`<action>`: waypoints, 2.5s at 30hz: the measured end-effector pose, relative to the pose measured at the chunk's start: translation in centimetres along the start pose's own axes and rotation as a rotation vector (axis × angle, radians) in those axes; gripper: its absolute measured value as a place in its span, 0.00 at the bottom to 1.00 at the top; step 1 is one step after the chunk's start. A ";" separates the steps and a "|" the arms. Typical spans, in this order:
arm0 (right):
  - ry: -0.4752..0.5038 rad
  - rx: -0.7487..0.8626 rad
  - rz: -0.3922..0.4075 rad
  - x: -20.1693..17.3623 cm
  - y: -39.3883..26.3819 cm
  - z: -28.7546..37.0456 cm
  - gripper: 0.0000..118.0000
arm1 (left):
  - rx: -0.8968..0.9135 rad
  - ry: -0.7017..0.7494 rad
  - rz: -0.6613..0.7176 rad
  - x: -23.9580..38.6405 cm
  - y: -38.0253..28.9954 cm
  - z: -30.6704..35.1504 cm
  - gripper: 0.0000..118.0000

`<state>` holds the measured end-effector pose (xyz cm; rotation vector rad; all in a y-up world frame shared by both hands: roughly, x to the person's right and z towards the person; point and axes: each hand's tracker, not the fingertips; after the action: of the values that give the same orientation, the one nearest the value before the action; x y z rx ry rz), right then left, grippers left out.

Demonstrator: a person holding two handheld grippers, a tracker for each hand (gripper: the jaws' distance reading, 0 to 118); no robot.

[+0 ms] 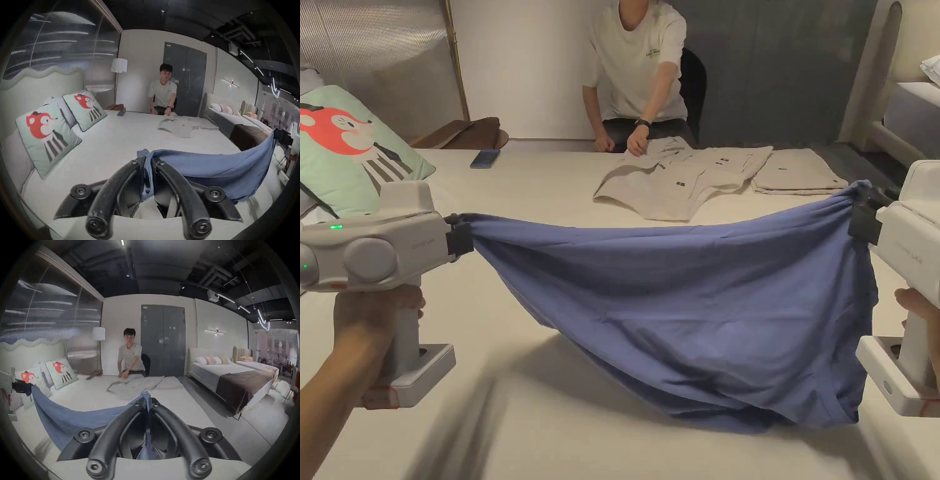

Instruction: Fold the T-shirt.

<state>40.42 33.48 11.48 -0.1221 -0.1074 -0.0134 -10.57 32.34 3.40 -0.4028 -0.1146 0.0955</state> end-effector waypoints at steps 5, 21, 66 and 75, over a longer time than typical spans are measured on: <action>-0.016 0.076 0.008 0.0 5.2 -4.4 0.01 | 0.029 0.002 0.013 1.2 5.7 -4.5 0.03; -0.050 0.273 0.039 -1.6 16.2 -14.7 0.01 | 0.286 0.122 -0.088 3.4 21.8 -10.3 0.03; -0.018 -0.344 -0.099 -0.6 -20.3 0.3 0.01 | -0.298 0.149 0.059 -4.2 -18.2 -6.6 0.03; 0.015 -0.405 -0.116 -0.4 -22.8 11.4 0.01 | -0.314 0.144 0.053 -5.4 -23.7 4.6 0.03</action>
<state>38.39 12.24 25.41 -0.5200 -0.0952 -0.1527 -14.82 11.82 16.52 -0.7246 0.0242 0.1012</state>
